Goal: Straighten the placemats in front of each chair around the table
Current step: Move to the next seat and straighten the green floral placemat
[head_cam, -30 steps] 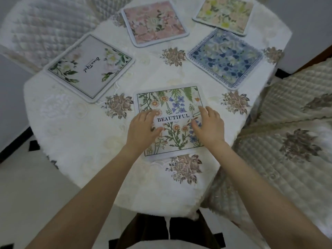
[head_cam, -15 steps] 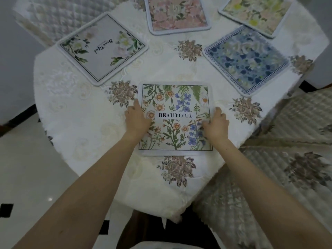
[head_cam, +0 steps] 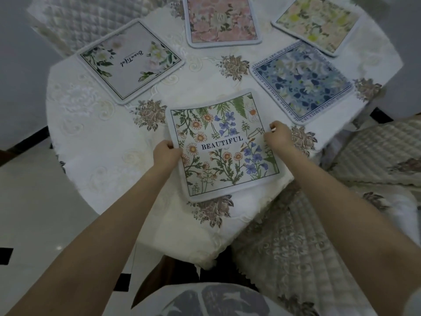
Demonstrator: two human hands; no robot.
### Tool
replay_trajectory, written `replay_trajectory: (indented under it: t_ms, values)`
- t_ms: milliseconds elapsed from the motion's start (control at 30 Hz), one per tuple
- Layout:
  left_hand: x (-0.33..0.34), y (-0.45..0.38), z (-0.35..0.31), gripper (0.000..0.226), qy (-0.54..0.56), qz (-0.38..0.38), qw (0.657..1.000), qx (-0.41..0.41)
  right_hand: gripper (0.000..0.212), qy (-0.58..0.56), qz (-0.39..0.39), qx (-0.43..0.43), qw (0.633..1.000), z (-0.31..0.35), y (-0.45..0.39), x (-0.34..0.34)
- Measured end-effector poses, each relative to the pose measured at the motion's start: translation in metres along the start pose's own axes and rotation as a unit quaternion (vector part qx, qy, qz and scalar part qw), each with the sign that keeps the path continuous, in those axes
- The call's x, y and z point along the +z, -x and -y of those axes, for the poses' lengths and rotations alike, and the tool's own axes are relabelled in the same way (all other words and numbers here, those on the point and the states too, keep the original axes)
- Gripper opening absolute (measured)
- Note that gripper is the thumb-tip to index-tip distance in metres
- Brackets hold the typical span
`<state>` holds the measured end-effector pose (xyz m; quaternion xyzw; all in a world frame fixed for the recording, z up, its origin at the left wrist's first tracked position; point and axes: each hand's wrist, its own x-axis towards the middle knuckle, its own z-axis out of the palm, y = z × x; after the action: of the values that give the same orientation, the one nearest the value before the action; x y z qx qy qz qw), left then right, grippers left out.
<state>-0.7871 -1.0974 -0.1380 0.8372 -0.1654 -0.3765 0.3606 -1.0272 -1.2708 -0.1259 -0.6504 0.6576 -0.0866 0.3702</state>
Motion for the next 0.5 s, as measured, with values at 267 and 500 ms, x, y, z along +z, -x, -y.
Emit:
replay_trajectory:
  t_ms: [267, 500]
  values:
    - [0.028, 0.053, 0.014, 0.016, 0.051, 0.025, 0.997, -0.043, 0.028, 0.073, 0.012, -0.055, 0.996, 0.002, -0.029, -0.027]
    - [0.054, 0.074, 0.028, 0.008, 0.041, 0.028, 0.997, -0.059, 0.024, 0.103, 0.022, -0.084, 0.991, -0.001, -0.041, -0.023]
